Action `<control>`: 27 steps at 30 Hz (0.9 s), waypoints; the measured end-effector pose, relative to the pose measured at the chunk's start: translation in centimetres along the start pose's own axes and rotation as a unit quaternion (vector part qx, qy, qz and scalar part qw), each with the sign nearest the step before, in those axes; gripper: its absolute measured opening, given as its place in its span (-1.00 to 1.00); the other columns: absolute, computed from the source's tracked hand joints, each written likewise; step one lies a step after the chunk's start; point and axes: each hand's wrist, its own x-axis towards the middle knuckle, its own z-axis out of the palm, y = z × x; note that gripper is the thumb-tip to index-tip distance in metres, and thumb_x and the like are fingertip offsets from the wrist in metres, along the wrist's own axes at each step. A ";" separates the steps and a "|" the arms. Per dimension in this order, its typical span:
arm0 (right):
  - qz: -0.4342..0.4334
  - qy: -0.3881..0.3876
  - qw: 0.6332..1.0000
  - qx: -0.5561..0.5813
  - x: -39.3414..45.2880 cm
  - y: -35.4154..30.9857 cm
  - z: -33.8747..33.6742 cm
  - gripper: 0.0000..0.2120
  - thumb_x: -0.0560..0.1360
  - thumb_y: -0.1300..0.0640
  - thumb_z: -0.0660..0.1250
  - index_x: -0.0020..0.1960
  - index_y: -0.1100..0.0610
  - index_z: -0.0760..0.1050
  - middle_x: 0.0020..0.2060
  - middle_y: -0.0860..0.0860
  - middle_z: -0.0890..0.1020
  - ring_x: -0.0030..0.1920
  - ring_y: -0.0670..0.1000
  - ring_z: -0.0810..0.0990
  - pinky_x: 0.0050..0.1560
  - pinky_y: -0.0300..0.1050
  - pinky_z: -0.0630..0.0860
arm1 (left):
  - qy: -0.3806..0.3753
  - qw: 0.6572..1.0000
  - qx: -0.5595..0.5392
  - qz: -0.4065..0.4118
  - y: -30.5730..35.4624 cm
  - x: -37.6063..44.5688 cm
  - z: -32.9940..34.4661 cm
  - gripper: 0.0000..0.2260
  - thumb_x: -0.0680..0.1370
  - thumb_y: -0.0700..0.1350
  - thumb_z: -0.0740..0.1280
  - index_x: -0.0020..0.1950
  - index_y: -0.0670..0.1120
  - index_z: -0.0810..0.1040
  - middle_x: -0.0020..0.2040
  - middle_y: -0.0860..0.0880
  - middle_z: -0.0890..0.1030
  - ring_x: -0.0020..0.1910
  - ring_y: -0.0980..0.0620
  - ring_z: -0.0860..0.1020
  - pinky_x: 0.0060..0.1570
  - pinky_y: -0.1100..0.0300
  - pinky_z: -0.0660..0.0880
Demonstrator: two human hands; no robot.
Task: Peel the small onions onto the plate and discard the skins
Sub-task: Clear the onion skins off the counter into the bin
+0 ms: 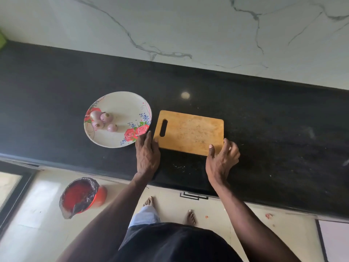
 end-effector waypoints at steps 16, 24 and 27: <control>-0.217 -0.222 0.926 0.215 -5.4 -19.7 7.7 -0.63 0.47 0.28 0.48 0.24 0.26 0.51 0.16 0.14 0.52 0.07 0.09 0.60 0.21 -0.36 0.49 | 0.144 0.989 -0.019 -0.011 -10.9 7.2 -13.9 -0.67 0.56 -0.21 0.41 0.32 -0.18 0.55 0.22 -0.16 0.53 0.19 -0.16 0.48 0.19 -0.04 0.48; -0.249 -0.317 0.901 0.159 -5.8 -25.4 11.8 -0.63 0.46 0.14 0.50 0.22 0.24 0.56 0.15 0.13 0.57 0.11 0.09 0.56 0.14 -0.05 0.54 | 0.010 0.995 0.094 -0.003 -14.2 11.2 -16.0 -0.50 0.41 0.02 0.55 0.31 -0.08 0.59 0.23 -0.08 0.59 0.34 -0.16 0.36 0.27 0.01 0.19; -0.241 -0.316 0.909 0.128 -6.4 -26.1 13.1 -0.67 0.44 0.14 0.51 0.16 0.23 0.60 0.11 0.13 0.57 0.09 0.13 0.56 0.10 -0.01 0.54 | 0.012 0.995 0.097 0.025 -14.6 11.4 -15.5 -0.49 0.40 0.17 0.41 0.27 -0.06 0.63 0.15 -0.06 0.62 0.28 -0.14 0.38 0.18 0.10 0.11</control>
